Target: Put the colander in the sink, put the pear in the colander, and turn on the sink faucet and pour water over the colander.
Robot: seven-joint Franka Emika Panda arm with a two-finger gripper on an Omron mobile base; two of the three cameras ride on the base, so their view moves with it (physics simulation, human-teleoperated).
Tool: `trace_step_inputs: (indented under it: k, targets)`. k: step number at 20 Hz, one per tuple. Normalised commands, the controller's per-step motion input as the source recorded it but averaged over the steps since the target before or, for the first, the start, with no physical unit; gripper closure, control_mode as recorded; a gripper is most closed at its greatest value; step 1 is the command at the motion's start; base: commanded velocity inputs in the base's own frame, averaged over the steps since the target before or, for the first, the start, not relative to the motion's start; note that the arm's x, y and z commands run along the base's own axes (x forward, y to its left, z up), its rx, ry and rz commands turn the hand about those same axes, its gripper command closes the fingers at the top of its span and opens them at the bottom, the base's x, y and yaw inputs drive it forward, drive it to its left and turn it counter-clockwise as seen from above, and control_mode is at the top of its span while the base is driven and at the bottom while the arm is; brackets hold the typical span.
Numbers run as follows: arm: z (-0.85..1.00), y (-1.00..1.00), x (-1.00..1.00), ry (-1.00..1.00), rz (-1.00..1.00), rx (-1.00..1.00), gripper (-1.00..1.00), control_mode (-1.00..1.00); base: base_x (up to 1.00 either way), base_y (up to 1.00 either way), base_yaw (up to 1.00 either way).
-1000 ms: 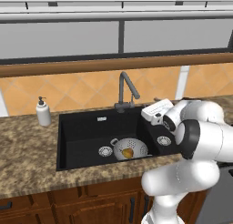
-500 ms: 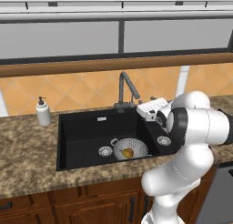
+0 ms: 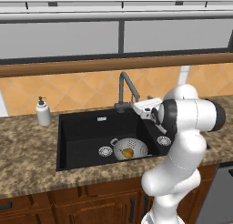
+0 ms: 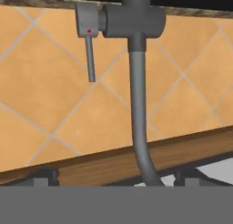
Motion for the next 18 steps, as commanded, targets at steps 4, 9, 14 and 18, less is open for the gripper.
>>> trace_step_inputs:
  k: [4, 9, 14, 18]
  targets:
    - [-0.30, 0.00, 0.29, 0.03, 0.00, 0.00, -1.00, -1.00, 0.00, 0.00, 0.00]
    - [-0.18, 0.00, 0.25, 0.00, 0.00, 0.00, -1.00, -1.00, 0.00, 0.00, 0.00]
    - [-0.17, 0.00, 0.29, 0.01, -0.02, 0.00, -1.00, -1.00, 0.00, 0.00, 0.00]
    - [-0.07, 0.00, 0.38, 0.00, -0.03, 0.00, -1.00, -1.00, 0.00, 0.00, 0.00]
